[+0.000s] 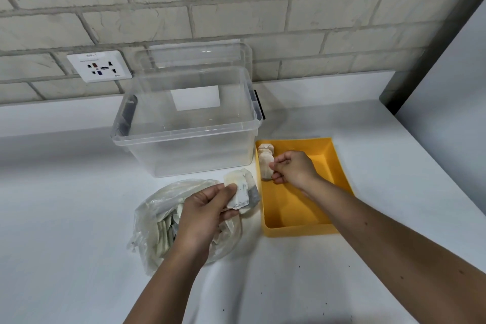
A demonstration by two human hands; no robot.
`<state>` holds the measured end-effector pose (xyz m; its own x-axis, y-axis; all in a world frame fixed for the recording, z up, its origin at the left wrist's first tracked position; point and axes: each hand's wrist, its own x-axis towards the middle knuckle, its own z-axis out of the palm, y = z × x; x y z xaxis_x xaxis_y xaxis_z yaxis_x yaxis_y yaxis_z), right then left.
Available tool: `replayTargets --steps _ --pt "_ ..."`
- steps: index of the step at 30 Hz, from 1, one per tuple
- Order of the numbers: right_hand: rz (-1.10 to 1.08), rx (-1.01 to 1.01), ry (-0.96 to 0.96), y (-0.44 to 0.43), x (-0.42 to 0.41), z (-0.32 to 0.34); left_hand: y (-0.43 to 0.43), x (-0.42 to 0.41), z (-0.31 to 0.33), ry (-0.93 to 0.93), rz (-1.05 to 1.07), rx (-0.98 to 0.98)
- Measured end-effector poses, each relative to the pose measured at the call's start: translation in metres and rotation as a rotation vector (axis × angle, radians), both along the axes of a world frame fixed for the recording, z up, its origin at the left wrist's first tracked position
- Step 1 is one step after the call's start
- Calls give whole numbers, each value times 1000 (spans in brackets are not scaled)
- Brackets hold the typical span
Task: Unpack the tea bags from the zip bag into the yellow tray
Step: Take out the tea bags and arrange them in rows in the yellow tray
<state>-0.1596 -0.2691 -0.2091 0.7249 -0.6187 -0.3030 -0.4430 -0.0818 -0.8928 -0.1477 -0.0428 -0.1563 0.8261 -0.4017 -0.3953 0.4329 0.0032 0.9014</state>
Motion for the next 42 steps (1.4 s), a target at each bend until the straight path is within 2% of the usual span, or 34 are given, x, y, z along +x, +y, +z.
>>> replayTargets --steps 8,11,13,17,20,24,31,34,37,42 --pt "-24 23 3 1 -1 6 3 5 -4 73 -23 -61" --pt "-50 -52 -61 9 -19 26 3 7 -3 98 -23 -100" --pt "5 64 -132 22 -34 40 2 7 -1 104 -38 -118" --pt "253 484 -167 51 -58 57 -3 4 4 117 -69 -132" --pt "248 571 -197 62 -67 62 -6 -1 7 90 -55 -104" --pt "169 554 -224 68 -72 66 -9 -9 7 2 -22 -20" --pt "75 361 -238 81 -75 66 -9 -17 6 -68 -2 24" --pt "70 375 -275 82 -76 68 -9 -17 6 -94 11 30" --pt "74 448 -312 83 -76 72 -8 -17 9 3 -13 -40" --pt "101 368 -294 84 -76 72 -10 -18 12 140 -57 -160"
